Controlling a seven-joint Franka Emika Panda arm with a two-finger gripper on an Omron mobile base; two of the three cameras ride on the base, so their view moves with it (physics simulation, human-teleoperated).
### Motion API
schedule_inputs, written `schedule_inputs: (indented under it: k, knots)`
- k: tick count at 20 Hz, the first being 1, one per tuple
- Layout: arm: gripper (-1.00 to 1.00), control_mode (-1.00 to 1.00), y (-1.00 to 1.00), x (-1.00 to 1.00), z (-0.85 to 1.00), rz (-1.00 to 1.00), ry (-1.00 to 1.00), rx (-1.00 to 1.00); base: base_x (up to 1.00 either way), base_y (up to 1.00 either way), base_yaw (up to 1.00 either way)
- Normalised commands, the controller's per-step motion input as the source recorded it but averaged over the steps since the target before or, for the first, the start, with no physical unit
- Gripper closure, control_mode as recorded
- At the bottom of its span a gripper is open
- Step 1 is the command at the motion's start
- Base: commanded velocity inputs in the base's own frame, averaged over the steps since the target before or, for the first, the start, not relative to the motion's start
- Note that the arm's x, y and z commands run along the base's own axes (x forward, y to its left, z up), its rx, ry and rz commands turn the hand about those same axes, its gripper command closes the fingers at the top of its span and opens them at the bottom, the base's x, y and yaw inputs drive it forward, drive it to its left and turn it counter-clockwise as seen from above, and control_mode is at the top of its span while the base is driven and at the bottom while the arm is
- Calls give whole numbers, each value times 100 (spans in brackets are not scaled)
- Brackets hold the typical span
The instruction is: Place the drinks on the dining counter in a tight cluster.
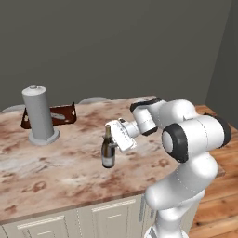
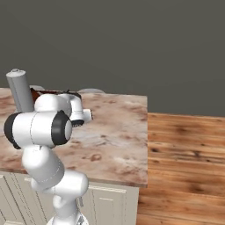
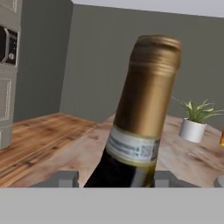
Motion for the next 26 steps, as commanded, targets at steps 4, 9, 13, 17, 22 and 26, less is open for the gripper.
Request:
schedule_inputs:
  k: [4,9,13,17,22,26]
  knots:
    - [-100,-100,-13,-11,-14,0,-1,0,0,0,0]
    - [-100,-100,-13,-5,-13,0,-4,0,0,0,0]
    - [-100,-100,-6,0,-3,0,-3,0,0,0,0]
    - [-100,-100,-13,0,0,0,0,0,0,0,0]
    - [-100,-100,-13,1,0,0,0,0,0,0,0]
    - [-100,-100,-27,2,0,-1,0,0,0,0,0]
